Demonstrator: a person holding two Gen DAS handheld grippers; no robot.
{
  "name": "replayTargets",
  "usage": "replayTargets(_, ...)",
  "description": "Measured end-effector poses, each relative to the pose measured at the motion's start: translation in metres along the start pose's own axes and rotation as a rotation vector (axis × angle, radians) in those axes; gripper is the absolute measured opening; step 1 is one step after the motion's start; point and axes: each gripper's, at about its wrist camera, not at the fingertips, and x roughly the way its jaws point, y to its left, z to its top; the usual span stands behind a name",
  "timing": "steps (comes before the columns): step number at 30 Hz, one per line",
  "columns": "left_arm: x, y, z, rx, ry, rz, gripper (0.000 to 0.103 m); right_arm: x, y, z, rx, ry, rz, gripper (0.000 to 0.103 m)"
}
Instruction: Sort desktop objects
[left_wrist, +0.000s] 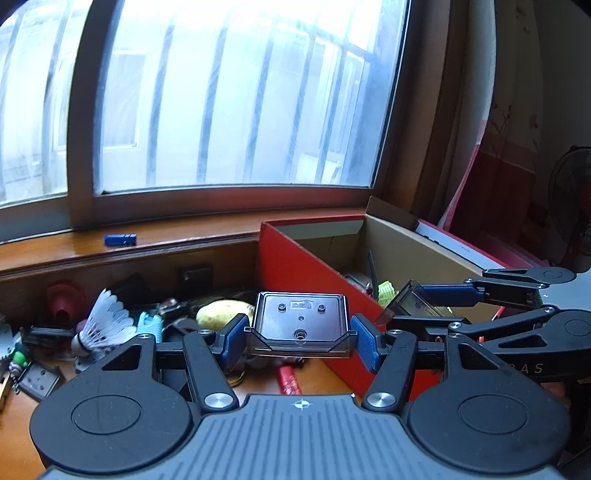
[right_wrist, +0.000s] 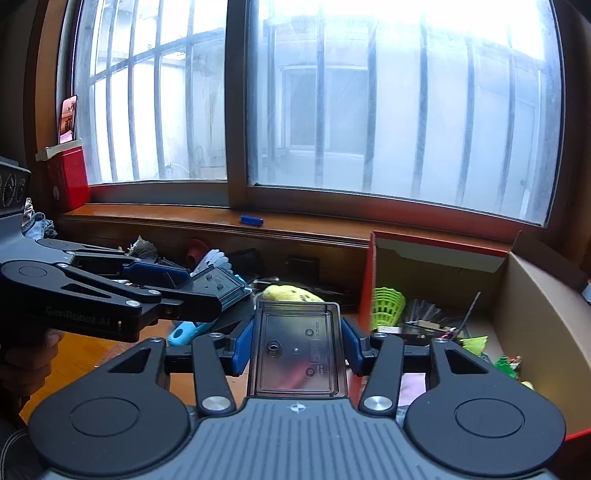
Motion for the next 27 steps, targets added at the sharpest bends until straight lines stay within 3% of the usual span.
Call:
replayTargets(12,0.046,-0.046,0.042,0.029,-0.021,0.018,0.06,-0.01,-0.057,0.003,0.042,-0.04,-0.018,0.052)
replayTargets(27,0.093,-0.106,0.057,0.1,0.002,-0.04,0.06,-0.026,-0.126,-0.016,0.134,-0.044,-0.159,0.052)
